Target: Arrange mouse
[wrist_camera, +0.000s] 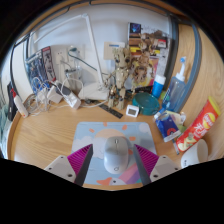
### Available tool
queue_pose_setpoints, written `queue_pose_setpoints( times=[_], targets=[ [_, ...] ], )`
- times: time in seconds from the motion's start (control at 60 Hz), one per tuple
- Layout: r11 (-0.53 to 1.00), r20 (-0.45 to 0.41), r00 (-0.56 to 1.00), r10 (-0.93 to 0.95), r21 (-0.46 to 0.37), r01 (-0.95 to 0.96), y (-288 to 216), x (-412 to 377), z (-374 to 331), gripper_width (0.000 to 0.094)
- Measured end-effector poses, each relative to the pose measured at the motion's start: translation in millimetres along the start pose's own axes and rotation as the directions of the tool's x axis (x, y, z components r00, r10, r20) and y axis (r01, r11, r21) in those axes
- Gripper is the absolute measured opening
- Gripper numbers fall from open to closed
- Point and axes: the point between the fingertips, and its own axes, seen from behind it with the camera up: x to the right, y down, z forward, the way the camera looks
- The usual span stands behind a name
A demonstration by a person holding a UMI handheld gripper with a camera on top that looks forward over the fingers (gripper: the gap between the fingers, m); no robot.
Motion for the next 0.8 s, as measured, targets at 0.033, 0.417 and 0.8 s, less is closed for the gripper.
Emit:
queue_pose_setpoints(
  times=[0.033,0.417,0.8],
  targets=[
    [1.0,-0.004,1.0,0.0,0.01,0.0,-7.3,-1.0,-12.5,0.0801],
    [0.982,-0.042,0.999,-0.008,0.189,0.016,-102.4,-26.6,-183.3,0.0805],
    [0.971,-0.037,0.999,-0.033,0.236,0.041,-106.2,-75.3,-242.7,0.0806]
  ],
)
